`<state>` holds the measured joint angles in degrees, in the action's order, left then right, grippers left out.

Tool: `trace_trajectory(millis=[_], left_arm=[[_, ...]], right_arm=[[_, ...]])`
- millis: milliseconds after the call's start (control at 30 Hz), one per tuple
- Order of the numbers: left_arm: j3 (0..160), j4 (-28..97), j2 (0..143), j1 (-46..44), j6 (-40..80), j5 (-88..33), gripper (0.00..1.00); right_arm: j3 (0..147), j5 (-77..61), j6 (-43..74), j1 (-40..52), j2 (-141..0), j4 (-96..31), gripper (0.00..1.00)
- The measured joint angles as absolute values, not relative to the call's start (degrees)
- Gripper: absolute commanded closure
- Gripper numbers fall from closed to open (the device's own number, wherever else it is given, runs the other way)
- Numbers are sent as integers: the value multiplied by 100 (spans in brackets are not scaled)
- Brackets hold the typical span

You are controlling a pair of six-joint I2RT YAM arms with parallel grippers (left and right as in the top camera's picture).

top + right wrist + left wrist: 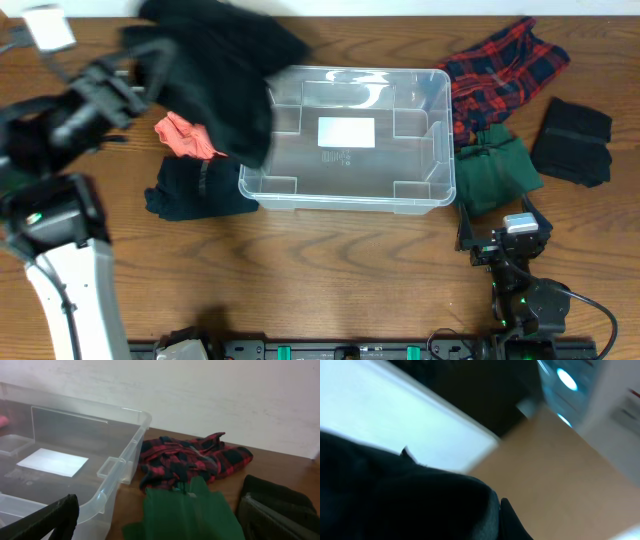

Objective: Pack container
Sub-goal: 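Lift the black garment with the left gripper and drop it into the bin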

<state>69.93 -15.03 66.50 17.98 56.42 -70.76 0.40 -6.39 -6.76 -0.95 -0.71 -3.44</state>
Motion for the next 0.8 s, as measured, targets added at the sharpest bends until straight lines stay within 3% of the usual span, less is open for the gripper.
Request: trace_trajectory(millis=[367,800], left_arm=[[6987,-2182,8187,-593,5765,-7522,94],[6987,-2491,9843,-1350,5522,-7828,94]], right_arm=[[40,-639,-676,-95,-71,-346,1],[40,-639,-676,-95,-71,-344,1]])
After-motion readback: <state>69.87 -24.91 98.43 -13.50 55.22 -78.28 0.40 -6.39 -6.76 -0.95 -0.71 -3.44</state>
